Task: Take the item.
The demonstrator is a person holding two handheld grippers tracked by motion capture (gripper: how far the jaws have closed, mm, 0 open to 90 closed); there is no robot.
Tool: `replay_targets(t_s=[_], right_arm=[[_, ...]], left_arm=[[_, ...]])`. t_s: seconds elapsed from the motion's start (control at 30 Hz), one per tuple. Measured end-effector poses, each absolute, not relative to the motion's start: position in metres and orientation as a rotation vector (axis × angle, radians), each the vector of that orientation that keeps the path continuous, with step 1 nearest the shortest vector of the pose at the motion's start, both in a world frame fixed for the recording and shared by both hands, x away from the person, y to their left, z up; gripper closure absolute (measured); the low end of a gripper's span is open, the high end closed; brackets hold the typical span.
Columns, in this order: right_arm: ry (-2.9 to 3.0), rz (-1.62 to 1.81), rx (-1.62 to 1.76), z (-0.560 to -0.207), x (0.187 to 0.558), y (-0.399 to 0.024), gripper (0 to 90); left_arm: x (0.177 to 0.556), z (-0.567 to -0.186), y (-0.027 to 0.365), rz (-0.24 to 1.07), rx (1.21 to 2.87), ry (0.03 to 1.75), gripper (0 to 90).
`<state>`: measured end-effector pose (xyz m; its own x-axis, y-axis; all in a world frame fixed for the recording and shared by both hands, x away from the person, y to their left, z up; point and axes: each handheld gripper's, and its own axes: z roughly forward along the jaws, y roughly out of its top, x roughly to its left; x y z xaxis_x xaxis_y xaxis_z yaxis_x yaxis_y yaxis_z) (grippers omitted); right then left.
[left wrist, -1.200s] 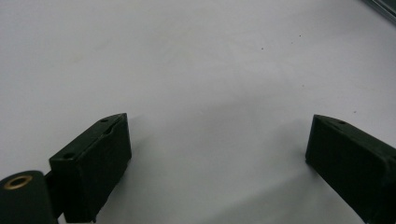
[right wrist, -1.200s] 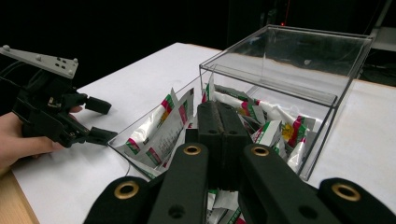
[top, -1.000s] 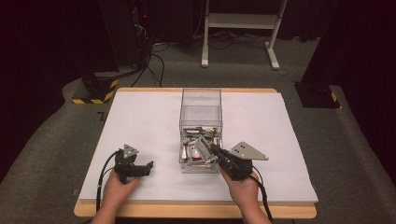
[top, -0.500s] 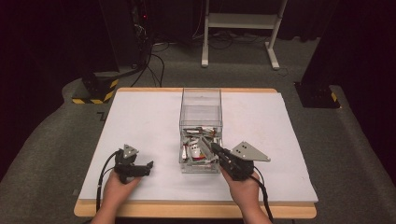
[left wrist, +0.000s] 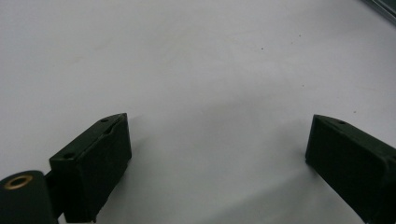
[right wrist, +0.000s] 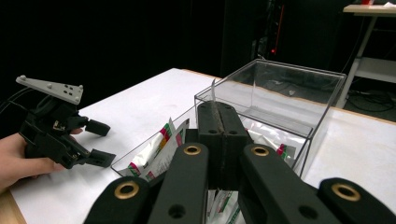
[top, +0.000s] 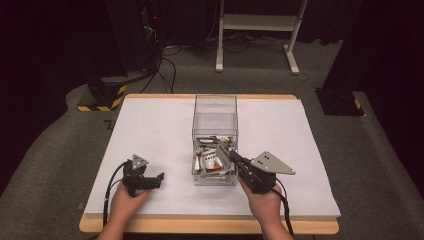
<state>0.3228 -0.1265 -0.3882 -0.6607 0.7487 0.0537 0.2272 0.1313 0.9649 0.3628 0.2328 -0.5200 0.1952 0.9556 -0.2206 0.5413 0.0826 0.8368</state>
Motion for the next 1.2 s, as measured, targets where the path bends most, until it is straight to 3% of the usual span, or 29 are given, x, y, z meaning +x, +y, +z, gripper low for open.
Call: replay_targets(t_s=[1.2], right_arm=[[1.83,1.558,0.992,-0.371,0.322,-0.163,90.0]], left_arm=[[0.363,-0.52,0.232,0.584,1.574,1.463,7.3]])
